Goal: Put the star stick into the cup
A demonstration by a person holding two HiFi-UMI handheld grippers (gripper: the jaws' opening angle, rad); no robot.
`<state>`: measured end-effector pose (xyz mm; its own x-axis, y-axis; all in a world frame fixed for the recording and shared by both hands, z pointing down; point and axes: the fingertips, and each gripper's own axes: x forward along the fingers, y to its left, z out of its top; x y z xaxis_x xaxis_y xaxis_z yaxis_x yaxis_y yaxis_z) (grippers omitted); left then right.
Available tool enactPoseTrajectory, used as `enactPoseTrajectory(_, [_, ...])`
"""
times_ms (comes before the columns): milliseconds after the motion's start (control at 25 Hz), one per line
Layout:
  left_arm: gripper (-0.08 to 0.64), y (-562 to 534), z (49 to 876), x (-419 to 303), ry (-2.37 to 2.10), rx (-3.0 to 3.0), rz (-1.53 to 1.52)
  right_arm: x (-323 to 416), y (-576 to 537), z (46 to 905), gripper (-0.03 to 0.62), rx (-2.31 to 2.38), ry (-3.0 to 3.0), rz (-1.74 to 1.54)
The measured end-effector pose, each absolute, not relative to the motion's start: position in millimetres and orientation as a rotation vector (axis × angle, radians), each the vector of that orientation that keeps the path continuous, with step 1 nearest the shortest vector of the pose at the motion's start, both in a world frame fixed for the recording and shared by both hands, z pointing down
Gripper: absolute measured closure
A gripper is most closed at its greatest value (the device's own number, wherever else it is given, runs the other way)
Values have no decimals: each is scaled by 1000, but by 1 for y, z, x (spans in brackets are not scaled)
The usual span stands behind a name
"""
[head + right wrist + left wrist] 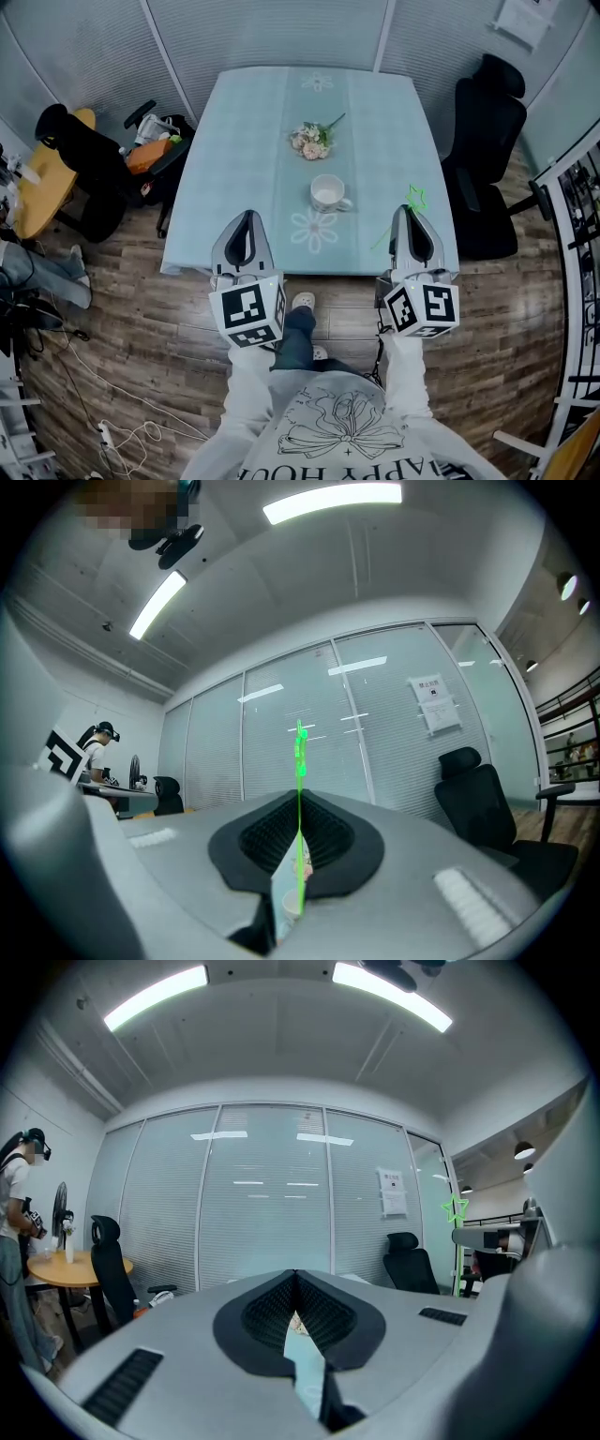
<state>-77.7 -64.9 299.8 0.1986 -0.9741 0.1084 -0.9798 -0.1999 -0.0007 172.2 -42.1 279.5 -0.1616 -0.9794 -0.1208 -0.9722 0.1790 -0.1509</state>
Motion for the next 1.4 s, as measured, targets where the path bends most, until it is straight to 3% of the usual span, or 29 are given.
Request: enactPoseTrajectory(1400, [555,-323,369,-91,-1793,2370,248,133,-298,341,577,-1902,2247,-255])
